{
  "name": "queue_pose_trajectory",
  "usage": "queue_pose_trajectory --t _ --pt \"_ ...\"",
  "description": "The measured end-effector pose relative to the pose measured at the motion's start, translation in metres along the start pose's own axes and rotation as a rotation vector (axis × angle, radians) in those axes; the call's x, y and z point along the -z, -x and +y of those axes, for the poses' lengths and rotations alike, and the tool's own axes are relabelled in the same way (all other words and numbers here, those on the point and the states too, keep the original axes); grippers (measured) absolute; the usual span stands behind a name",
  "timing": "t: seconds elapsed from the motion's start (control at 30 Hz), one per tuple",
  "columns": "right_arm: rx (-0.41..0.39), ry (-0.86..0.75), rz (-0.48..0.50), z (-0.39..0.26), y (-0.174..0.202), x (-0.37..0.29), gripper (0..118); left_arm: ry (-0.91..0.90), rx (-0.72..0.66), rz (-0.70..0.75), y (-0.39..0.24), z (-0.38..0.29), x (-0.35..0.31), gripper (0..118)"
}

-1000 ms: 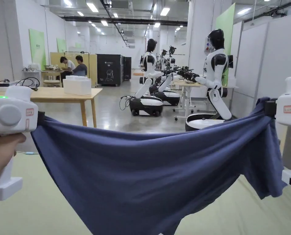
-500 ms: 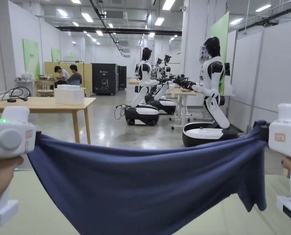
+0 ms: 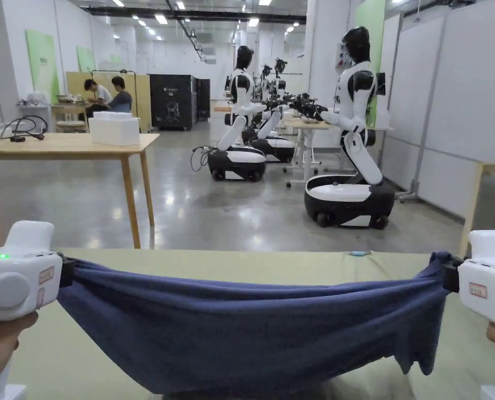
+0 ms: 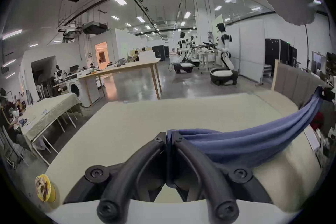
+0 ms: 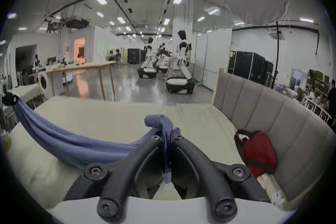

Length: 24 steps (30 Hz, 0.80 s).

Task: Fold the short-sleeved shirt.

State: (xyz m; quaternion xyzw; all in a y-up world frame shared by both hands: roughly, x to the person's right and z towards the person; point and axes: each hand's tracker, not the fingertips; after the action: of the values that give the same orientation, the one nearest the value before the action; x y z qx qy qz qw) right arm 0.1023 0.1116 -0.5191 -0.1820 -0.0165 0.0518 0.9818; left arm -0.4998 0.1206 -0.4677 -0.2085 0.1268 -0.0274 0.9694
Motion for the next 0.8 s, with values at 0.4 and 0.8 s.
queue_pose_trajectory --t 0.4,0.8 --pt "-0.158 0.425 0.064 -0.274 -0.002 -0.082 7 0.482 -0.074 -0.091 0.034 -0.27 -0.081 2" --pt "-0.038 -0.059 0.223 -0.168 0.049 -0.167 106 0.01 0.002 -0.054 -0.001 -0.188 -0.164 108"
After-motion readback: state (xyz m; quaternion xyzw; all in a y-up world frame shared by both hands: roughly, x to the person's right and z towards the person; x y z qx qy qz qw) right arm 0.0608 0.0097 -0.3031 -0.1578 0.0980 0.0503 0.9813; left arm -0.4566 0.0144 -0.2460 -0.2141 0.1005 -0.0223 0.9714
